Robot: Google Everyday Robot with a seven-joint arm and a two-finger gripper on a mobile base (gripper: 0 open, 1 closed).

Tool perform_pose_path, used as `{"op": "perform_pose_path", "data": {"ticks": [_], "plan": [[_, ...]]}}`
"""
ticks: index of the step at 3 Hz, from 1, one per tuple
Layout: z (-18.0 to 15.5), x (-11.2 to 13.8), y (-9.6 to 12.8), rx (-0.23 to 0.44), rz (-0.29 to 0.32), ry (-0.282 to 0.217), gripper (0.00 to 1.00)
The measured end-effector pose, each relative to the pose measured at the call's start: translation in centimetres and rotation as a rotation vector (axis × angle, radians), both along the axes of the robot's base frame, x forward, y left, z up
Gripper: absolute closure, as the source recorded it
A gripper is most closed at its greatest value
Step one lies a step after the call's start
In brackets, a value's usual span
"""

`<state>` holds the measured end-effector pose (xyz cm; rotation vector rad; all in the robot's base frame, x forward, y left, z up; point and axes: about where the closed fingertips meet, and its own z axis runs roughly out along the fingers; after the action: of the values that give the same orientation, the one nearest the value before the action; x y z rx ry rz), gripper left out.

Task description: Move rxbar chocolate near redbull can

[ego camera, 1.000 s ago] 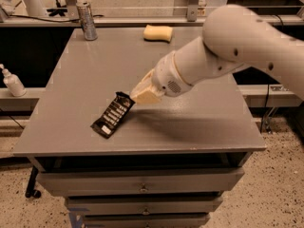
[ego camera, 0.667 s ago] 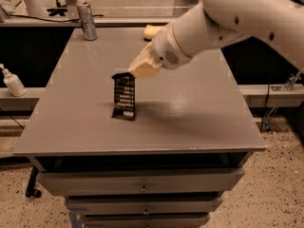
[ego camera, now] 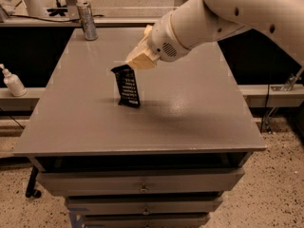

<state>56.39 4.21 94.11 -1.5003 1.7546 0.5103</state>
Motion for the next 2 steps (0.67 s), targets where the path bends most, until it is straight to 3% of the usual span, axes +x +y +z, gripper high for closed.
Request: {"op": "perform_pose_path", "data": {"ticks": [1, 2], "plan": [[0.5, 2.8, 1.9, 0.012, 0.017, -0.042, 1.00], [1.2, 7.8, 5.6, 0.032, 0.070, -0.080, 1.00]]}}
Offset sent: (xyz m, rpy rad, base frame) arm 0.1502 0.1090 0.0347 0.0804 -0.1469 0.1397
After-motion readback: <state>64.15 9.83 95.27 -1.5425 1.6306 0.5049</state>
